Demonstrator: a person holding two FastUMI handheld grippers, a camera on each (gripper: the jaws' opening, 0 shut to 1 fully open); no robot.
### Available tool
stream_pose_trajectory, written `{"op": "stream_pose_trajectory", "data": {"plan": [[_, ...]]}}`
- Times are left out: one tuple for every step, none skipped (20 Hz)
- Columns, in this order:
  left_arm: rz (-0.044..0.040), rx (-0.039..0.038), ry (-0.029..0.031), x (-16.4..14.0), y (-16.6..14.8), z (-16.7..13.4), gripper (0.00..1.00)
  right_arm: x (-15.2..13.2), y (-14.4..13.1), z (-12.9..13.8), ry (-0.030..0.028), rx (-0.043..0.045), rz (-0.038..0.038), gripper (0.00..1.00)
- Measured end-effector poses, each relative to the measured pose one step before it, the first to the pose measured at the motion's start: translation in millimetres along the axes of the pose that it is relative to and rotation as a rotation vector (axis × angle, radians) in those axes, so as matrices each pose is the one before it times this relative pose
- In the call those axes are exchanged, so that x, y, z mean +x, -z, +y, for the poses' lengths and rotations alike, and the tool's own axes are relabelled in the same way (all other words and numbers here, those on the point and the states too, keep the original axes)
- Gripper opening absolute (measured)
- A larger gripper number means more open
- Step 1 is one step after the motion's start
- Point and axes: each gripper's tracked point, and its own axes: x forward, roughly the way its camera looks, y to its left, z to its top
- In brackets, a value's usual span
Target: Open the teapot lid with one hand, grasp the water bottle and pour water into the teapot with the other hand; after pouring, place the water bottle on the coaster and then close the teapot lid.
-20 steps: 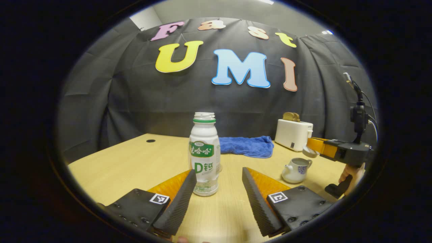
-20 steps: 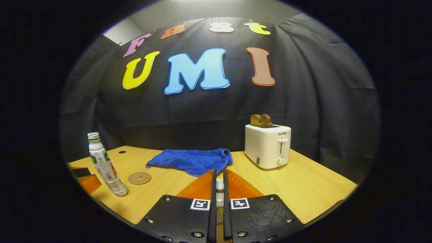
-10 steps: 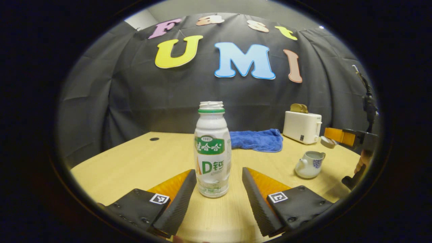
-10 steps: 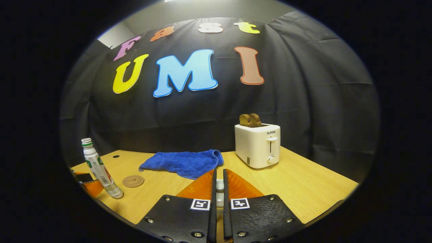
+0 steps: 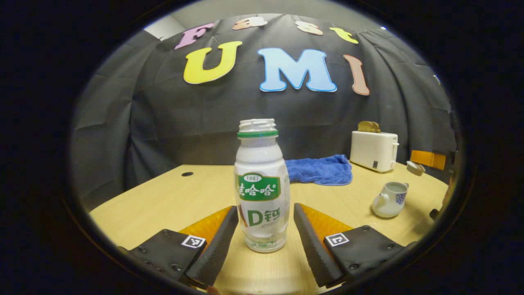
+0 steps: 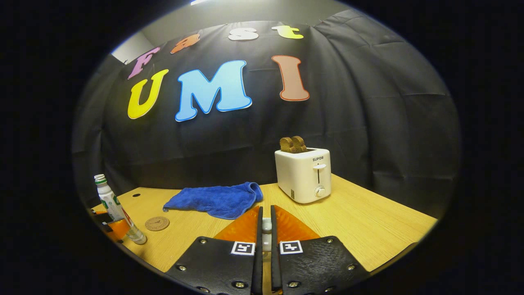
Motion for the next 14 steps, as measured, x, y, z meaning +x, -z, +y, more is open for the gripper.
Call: {"op": "stream_pose_trajectory", "data": {"plan": [[-0.00322,0.00654,-0.00092,5.67,-2.55,0.28,0.96,0.66,1.07,-0.41,0.00047,0.00238,0.00143,0.08],[-0.00102,0.00545,-0.00569,1.63,-0.90,1.34,0.94,0.03,0.18,-0.12,-0.00115,0.00388,0.00338,0.08],[0.00322,0.00409,0.00990,2.22,-0.65,-1.56,0.91,0.28,0.84,0.49,-0.00165,0.00327,0.00252,0.08],[0.00338,0.00838,0.00784,1.58,1.58,-3.24,0.96,0.07,0.30,-0.33,0.00022,0.00106,0.00197,0.08],[0.00147,0.01132,0.00239,2.00,-0.97,-0.36,0.96,-0.03,-0.23,-0.72,0.00037,0.00114,-0.00026,0.08],[0.00123,0.01067,0.00057,0.36,-0.51,0.78,0.96,0.30,-0.65,-0.16,-0.00003,0.00147,-0.00051,0.08],[0.00048,0.00791,0.00516,1.77,-1.78,-1.30,0.95,-0.37,0.20,-0.41,0.00079,0.00086,-0.00082,0.08],[0.00031,0.00755,0.00128,0.48,1.14,-1.77,0.93,-0.68,-0.79,-0.62,0.00179,0.00057,0.00036,0.08],[-0.00138,0.00268,0.00005,1.02,-0.71,-0.12,0.87,0.35,0.54,-0.56,0.00040,0.00279,-0.00018,0.08],[-0.00056,0.00190,-0.00138,-0.76,0.24,0.18,0.80,0.11,-0.40,-0.58,0.00030,0.00210,0.00121,0.08],[0.00256,0.00359,-0.00066,0.17,-0.96,-0.25,0.89,0.24,0.60,-0.55,0.00124,0.00162,0.00106,0.08],[-0.00124,0.00271,0.00009,-0.73,0.27,-0.51,0.88,0.45,-0.29,-0.60,0.00137,0.00200,0.00041,0.08],[-0.00011,0.00830,-0.00005,-0.12,-1.34,-0.11,0.87,-0.36,-0.40,-0.82,0.00095,0.00351,-0.00076,0.08],[-0.00038,0.01294,0.00009,-0.79,0.69,-1.40,0.87,-0.06,-1.01,-0.86,0.00159,0.00416,-0.00145,0.08]]}}
